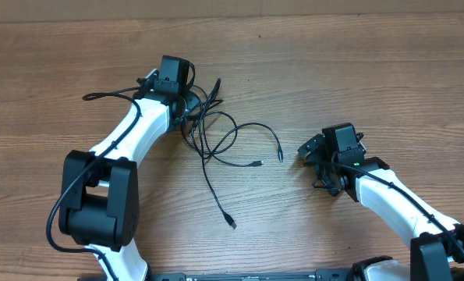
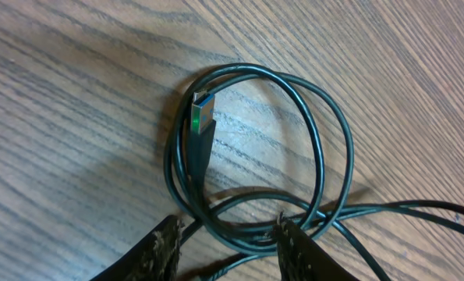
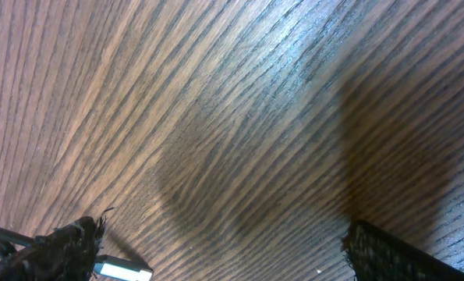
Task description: Untangle cables
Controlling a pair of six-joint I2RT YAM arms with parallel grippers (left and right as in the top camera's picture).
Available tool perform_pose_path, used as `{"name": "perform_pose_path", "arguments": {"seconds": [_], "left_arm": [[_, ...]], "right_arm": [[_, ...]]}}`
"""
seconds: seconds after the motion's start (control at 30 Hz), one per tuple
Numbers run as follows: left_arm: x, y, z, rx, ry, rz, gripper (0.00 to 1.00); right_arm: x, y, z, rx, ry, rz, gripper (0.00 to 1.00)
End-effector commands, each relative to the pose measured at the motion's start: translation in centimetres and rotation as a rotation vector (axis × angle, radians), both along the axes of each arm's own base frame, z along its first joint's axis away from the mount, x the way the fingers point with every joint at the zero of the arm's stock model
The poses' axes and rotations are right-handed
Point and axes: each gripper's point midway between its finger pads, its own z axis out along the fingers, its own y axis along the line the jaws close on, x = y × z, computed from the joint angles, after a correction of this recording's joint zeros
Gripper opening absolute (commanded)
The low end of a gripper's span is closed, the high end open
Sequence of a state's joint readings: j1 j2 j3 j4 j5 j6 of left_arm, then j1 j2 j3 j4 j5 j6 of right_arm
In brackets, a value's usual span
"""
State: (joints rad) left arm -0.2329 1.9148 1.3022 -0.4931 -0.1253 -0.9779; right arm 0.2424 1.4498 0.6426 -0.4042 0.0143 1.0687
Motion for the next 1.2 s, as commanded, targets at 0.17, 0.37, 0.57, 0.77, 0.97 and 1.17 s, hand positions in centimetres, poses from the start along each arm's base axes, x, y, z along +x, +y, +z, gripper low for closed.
{"name": "perform_pose_path", "arguments": {"seconds": [0.17, 0.37, 0.57, 0.77, 0.97, 1.17], "left_arm": [[0.2, 0.6, -3.9, 0.02, 0.045, 0.042, 0.3], [0.1, 0.3, -3.9, 0.001, 0.054, 0.031, 0.04], [0.3, -2.0, 1.2, -0.073, -0.028, -0.144, 0.04], [-2.4, -2.9, 10.2, -0.091, -0.146, -0.301, 0.04], [-7.0, -3.5, 17.6, -0.173, -0.245, -0.37, 0.04], [-9.7, -4.1, 22.0, -0.179, -0.355, -0.482, 0.04]], "right_arm": [[-0.9, -0.4, -1.0, -0.022, 0.044, -0.001, 1.0], [-1.8, -0.6, -1.3, -0.029, 0.085, 0.0, 1.0], [-2.3, 0.3, -0.3, -0.024, 0.094, 0.145, 1.0], [-0.4, 4.5, 6.1, 0.114, -0.082, 0.426, 1.0], [-1.9, 9.8, 11.7, 0.422, -0.209, 0.615, 1.0], [-3.0, 11.4, 13.2, 0.546, -0.219, 0.683, 1.0]]}}
